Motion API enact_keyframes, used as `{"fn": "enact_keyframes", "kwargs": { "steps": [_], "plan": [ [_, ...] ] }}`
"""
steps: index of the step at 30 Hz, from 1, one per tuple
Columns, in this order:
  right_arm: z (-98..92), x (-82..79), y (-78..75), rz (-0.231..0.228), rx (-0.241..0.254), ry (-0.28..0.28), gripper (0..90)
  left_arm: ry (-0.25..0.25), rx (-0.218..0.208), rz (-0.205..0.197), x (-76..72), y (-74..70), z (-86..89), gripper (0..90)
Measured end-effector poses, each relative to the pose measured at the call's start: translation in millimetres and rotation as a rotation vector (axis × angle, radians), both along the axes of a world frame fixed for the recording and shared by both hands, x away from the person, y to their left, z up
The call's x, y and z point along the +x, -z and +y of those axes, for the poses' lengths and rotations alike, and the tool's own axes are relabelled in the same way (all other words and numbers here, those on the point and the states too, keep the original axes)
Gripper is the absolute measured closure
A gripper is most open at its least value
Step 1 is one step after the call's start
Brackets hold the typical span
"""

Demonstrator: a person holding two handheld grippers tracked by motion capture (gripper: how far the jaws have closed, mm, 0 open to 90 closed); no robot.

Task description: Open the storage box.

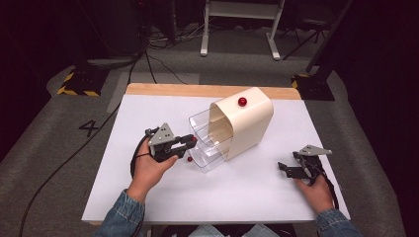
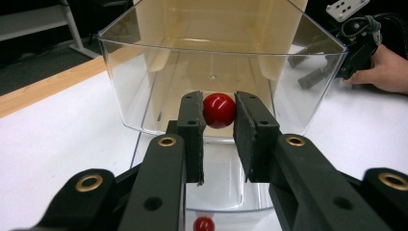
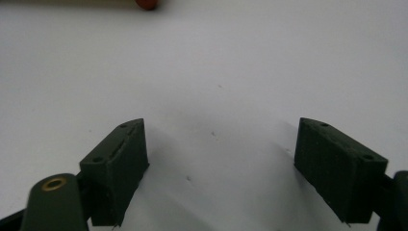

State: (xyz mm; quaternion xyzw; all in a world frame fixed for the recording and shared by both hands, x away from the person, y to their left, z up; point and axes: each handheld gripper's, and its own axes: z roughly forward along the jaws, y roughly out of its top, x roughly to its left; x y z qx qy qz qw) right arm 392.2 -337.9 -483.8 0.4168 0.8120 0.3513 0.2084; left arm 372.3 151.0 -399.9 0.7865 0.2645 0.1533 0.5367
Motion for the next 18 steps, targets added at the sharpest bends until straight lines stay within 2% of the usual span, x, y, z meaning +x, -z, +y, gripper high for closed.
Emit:
{"fn": "enact_keyframes", "kwargs": {
  "steps": [12, 14, 15, 18],
  "plan": [
    [-0.4, 0.4, 0.1, 0.003, 0.002, -0.001, 19.5, -0.002, 0.004, 0.006, -3.9, 2.6, 6.0, 73.5],
    [-0.3, 0.4, 0.1, 0.002, 0.002, -0.001, 19.5, -0.002, -0.002, 0.015, -4.4, 3.5, 5.9, 70.9],
    [-0.3, 0.4, 0.1, 0.002, 0.002, -0.001, 19.5, -0.017, 0.008, -0.003, -5.0, 4.0, 8.4, 59.5],
    [-0.3, 0.3, 0.1, 0.002, 0.002, -0.001, 19.5, -0.021, 0.002, 0.003, -5.7, 3.9, 12.5, 58.0]
  ]
}}
